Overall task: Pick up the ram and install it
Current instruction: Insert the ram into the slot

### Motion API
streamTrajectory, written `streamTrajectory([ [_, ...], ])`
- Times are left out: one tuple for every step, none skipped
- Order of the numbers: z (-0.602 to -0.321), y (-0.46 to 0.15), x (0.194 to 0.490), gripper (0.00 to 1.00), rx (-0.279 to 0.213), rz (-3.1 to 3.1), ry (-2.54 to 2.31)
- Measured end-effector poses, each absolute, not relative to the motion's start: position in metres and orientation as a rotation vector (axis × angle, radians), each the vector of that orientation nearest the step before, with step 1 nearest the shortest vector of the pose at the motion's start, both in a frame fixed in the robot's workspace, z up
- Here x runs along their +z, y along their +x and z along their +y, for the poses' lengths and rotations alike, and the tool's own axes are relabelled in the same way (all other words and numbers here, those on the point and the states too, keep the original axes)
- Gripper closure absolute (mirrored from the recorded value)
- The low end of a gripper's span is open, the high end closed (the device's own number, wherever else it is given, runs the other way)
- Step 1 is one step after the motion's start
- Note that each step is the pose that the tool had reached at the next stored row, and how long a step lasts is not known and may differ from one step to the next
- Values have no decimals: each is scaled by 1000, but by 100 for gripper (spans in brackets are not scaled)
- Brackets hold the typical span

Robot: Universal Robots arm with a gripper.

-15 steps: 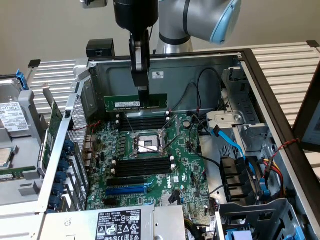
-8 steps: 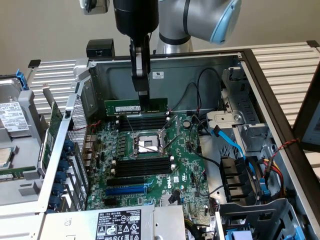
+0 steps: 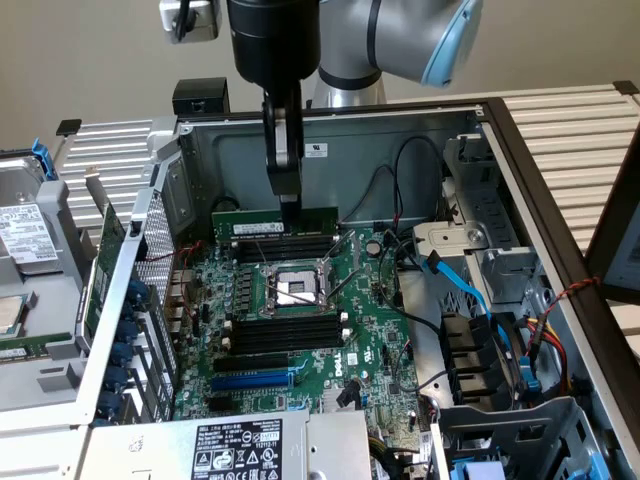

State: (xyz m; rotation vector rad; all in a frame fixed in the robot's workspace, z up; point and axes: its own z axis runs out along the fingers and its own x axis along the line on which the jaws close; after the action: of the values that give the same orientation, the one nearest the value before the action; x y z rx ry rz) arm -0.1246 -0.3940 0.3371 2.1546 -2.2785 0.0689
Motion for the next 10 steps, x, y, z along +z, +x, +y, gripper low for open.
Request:
streamTrajectory([
  [-394, -124, 335, 88, 69, -2279, 2155],
  [-394, -123, 334, 88, 69, -2279, 2155],
  [-394, -123, 332, 88, 69, -2279, 2155],
  [-395, -123, 330, 88, 69, -2279, 2155],
  [-395, -122, 328, 88, 69, -2279, 2155],
  [-396, -122, 326, 88, 69, -2279, 2155],
  [-397, -122, 324, 88, 69, -2279, 2155],
  [-398, -122, 323, 88, 69, -2279, 2155],
  [-400, -122, 321, 88, 69, -2279, 2155],
  [-402, -122, 319, 88, 69, -2280, 2156],
])
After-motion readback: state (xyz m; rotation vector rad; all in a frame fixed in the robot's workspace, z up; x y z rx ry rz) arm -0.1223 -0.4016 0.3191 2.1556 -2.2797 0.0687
